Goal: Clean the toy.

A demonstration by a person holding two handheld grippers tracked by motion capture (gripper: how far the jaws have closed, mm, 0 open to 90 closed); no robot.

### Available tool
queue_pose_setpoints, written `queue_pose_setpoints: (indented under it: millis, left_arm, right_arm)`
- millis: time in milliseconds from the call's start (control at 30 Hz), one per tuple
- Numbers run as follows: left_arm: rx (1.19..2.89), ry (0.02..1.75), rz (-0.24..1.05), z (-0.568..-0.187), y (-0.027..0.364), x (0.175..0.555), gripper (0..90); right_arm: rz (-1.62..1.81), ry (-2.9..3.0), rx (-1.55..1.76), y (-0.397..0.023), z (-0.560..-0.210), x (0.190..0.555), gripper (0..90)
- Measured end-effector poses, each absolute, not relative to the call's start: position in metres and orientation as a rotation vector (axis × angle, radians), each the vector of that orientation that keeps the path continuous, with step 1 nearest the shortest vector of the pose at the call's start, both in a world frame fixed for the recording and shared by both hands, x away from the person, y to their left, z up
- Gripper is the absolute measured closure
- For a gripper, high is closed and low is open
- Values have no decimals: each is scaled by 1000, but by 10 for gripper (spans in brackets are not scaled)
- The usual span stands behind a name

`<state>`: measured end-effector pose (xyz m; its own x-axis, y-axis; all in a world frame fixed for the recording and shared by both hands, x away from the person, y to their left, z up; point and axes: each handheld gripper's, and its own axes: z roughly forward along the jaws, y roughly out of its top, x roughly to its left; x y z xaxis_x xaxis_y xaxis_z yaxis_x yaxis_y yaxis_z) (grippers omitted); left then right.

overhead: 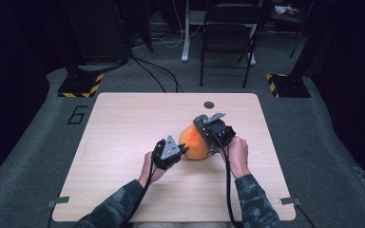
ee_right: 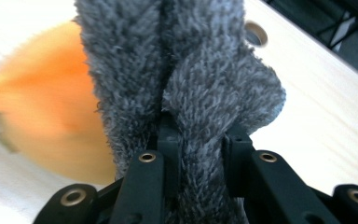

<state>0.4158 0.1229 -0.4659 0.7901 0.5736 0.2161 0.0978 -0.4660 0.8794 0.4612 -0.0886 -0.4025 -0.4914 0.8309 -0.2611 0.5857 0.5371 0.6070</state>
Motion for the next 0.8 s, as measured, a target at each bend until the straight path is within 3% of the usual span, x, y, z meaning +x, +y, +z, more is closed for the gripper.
queue_pose_setpoints:
  millis: [200,467,633,800]
  left_arm:
    - [1993,509,600,-467,124,417,825]
    - [1984,505,603,-467,123,416,820]
    - [2009,465,600,-468,120,413,822]
    - [2004,462,593,-470,119,413,824]
  right_arm:
    - [699,2277,1172,-100,-399,463,737]
    - [856,2416,1052,-71,-379,442,737]
    - [836,2483,981,-52,-385,438,736]
    - [816,2418,1021,-63,-392,449,738]
